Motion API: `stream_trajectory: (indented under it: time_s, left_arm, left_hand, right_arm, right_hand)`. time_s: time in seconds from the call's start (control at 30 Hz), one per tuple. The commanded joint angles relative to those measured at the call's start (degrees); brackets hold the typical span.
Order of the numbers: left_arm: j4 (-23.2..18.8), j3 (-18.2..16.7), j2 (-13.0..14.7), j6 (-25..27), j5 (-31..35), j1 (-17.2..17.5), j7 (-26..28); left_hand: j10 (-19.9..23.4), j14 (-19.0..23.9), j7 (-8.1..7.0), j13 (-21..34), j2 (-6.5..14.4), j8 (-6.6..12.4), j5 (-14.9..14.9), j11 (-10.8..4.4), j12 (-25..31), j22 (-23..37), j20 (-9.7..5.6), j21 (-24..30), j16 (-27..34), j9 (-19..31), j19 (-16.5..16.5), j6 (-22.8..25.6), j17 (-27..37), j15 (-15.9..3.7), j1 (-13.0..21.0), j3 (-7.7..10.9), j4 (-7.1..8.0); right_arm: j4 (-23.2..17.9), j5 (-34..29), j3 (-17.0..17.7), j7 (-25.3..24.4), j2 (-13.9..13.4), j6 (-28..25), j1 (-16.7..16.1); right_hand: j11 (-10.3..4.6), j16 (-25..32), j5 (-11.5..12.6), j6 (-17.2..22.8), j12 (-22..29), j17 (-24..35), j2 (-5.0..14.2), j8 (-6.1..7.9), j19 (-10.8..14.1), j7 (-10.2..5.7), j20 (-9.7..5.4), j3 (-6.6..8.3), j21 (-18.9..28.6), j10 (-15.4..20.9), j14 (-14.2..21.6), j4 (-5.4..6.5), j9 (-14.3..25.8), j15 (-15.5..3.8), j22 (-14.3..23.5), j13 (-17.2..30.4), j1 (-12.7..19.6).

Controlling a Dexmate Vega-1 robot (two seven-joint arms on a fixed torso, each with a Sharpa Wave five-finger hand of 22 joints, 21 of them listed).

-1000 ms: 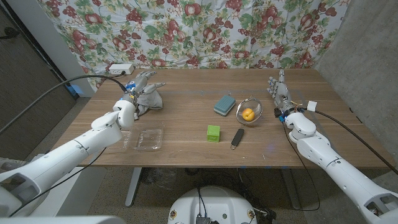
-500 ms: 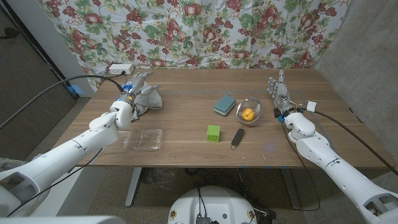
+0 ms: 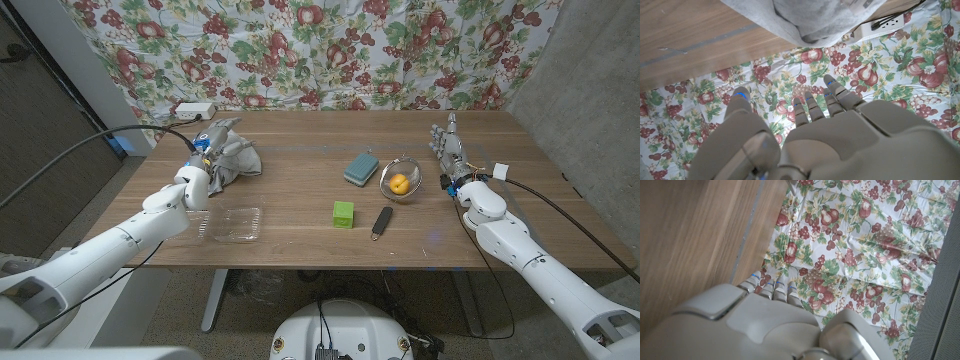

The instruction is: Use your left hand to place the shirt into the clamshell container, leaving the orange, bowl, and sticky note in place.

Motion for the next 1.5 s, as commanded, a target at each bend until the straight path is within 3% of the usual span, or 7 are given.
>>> stream_trajectory:
  time_s: [0.03,0.17,1.2,1.5]
  left_arm:
    - [2.3,0.7,-0.6,-0.1,0.1,-0.9,0.6]
    - [2.8,1.1,-0.6,0.0,0.3,-1.5,0.1]
    - [14.2,5.4,-3.7,-4.2,1.5,-6.9,2.9]
    - [15.5,6.2,-3.8,-4.2,1.1,-7.7,2.5]
  left_hand:
    - [-0.3,-0.6,-0.25,0.1,-0.2,0.37,0.6,0.15,0.0,0.1,-1.21,-0.4,-0.3,0.0,-0.3,-0.6,0.3,-6.95,1.2,0.36,0.14]
    - [-0.5,-0.6,-0.21,0.1,-0.4,0.15,0.8,0.2,-0.1,0.1,-1.16,-0.5,-0.4,0.0,-0.3,-1.3,0.3,-6.93,1.4,0.36,0.23]
    - [0.1,-0.7,-0.24,0.2,-0.8,0.32,1.7,0.28,0.0,0.2,-2.11,-0.6,-0.5,0.1,-0.2,-1.8,0.4,-7.67,2.2,0.41,0.67]
    - [-0.1,-0.7,-0.25,0.2,-0.8,0.37,1.9,0.26,-0.1,0.2,-2.28,-0.6,-0.5,0.1,-0.1,-1.8,0.4,-7.73,2.4,0.48,0.73]
  right_arm:
    - [-0.3,0.2,0.3,-0.4,-0.2,-0.4,-0.1]
    - [0.3,1.3,0.6,0.6,0.6,0.9,0.0]
    - [-1.2,0.6,0.4,-1.1,-0.2,-1.4,-0.2]
    - [-1.6,0.8,0.5,-2.0,0.1,-2.1,-0.3]
  right_hand:
    - [-0.1,0.0,0.1,0.2,-0.1,0.1,-0.31,0.12,0.4,0.08,0.06,0.06,0.2,0.4,0.1,-0.31,0.3,-0.3,0.3,0.2,0.3]
    - [-0.1,0.0,0.1,0.1,-0.1,0.1,-0.31,0.06,0.4,0.18,0.09,0.07,0.2,0.4,0.1,-0.31,0.3,-0.31,0.3,0.2,0.3]
    - [-0.26,-0.1,0.2,0.2,-0.2,0.1,-0.03,-0.07,0.5,0.18,-0.81,0.37,0.2,0.5,0.0,-0.4,0.3,-1.93,0.3,0.2,0.5]
    - [-0.23,-0.1,0.3,0.4,-0.1,0.1,0.25,-0.03,0.5,0.24,-0.83,0.61,0.2,0.7,0.1,-0.51,0.3,-2.06,0.3,0.2,0.8]
